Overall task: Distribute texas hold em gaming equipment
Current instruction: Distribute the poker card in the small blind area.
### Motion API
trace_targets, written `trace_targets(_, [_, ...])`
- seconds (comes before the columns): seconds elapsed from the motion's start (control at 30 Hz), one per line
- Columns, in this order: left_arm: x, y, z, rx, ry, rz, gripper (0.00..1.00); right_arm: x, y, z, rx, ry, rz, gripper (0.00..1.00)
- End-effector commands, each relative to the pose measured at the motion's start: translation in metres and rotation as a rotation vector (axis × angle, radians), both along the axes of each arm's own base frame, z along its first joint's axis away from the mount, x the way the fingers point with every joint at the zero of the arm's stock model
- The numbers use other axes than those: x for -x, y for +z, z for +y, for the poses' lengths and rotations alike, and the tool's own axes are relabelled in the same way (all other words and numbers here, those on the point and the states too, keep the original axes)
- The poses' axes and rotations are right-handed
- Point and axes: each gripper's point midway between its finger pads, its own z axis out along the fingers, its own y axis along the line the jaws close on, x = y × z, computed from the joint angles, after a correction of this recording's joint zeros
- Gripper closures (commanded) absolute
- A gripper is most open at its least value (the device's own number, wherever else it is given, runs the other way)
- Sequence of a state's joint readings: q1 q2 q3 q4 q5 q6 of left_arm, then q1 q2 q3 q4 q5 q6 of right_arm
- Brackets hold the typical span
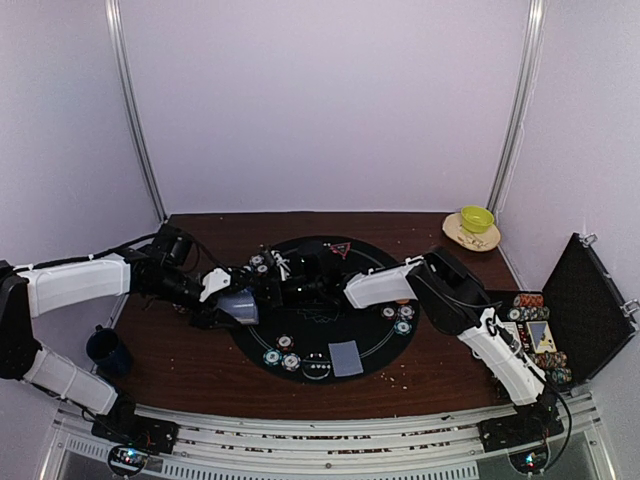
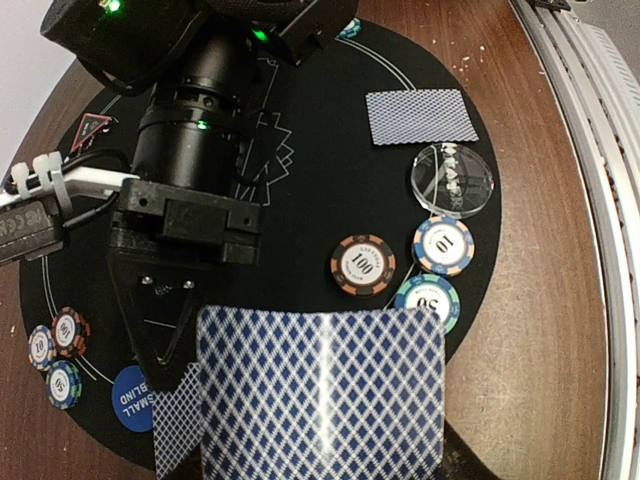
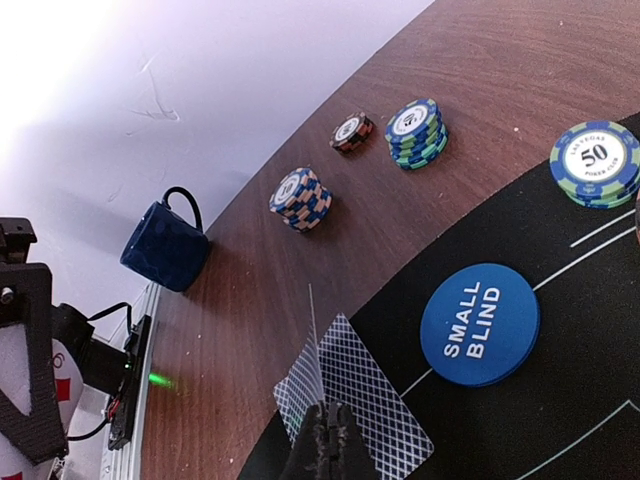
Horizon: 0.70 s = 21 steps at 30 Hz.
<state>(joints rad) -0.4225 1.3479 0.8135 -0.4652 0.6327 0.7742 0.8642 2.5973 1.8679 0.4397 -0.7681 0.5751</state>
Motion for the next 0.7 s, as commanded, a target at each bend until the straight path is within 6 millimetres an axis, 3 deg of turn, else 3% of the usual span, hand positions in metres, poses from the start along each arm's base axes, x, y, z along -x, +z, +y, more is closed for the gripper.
trace_targets(0.0, [0.0012, 0.0071, -0.0038, 0.032, -0.025, -0.028, 0.53, 0.0028, 0.004, 0.0047, -0.008, 0.017, -0.017, 1.0])
trace_targets(0.23, [0.0007, 0.0066, -0.0036, 0.03, -0.024, -0.028, 0.53, 0.0027, 0.0003, 0.001, 0.023, 0.006, -0.022, 1.0])
trace_targets(0.67, [0.0016, 0.0074, -0.0039, 0.033, -0.025, -0.029, 0.53, 0.0018, 0.0101, -0.0046, 0.045, -0.013, -0.051, 0.85])
